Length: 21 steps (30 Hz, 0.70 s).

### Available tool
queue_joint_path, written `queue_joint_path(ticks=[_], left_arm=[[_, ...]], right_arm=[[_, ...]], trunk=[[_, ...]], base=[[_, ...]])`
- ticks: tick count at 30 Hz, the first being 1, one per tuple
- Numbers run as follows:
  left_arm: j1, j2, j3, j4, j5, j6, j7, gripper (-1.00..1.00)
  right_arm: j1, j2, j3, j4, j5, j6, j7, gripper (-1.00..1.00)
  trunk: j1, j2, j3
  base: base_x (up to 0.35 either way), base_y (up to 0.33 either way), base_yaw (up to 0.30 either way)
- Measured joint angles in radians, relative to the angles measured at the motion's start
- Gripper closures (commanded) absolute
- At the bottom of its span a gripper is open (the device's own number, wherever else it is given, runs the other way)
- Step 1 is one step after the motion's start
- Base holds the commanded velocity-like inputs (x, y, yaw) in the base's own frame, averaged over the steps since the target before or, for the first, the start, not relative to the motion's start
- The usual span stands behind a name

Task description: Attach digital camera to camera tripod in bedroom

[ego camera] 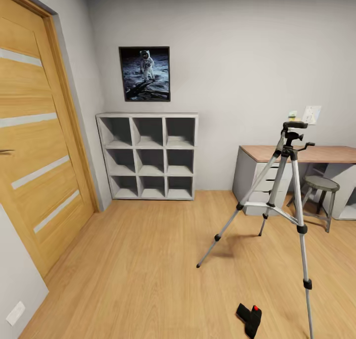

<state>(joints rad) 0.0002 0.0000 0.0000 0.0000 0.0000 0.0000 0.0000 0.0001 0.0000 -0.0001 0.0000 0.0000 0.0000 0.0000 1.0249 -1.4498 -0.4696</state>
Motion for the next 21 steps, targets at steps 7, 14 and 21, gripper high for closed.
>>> queue_joint_path(ticks=[7, 14, 21], left_arm=[[0.009, -0.003, 0.001, -0.027, 0.001, -0.010, -0.001, -1.00], [0.008, -0.010, 0.009, -0.053, 0.005, -0.011, -0.001, -1.00], [0.008, -0.011, 0.012, -0.055, 0.006, -0.012, -0.001, -1.00]], right_arm=[[0.001, -0.010, 0.004, 0.000, 0.005, -0.016, -0.003, -1.00], [0.001, -0.012, 0.004, 0.000, 0.007, -0.013, -0.001, -1.00], [0.001, -0.012, 0.004, 0.000, 0.007, -0.014, -0.001, -1.00]], trunk=[[0.000, 0.000, 0.000], [0.000, 0.000, 0.000], [0.000, 0.000, 0.000]], base=[[0.000, 0.000, 0.000], [0.000, 0.000, 0.000], [0.000, 0.000, -0.003]])
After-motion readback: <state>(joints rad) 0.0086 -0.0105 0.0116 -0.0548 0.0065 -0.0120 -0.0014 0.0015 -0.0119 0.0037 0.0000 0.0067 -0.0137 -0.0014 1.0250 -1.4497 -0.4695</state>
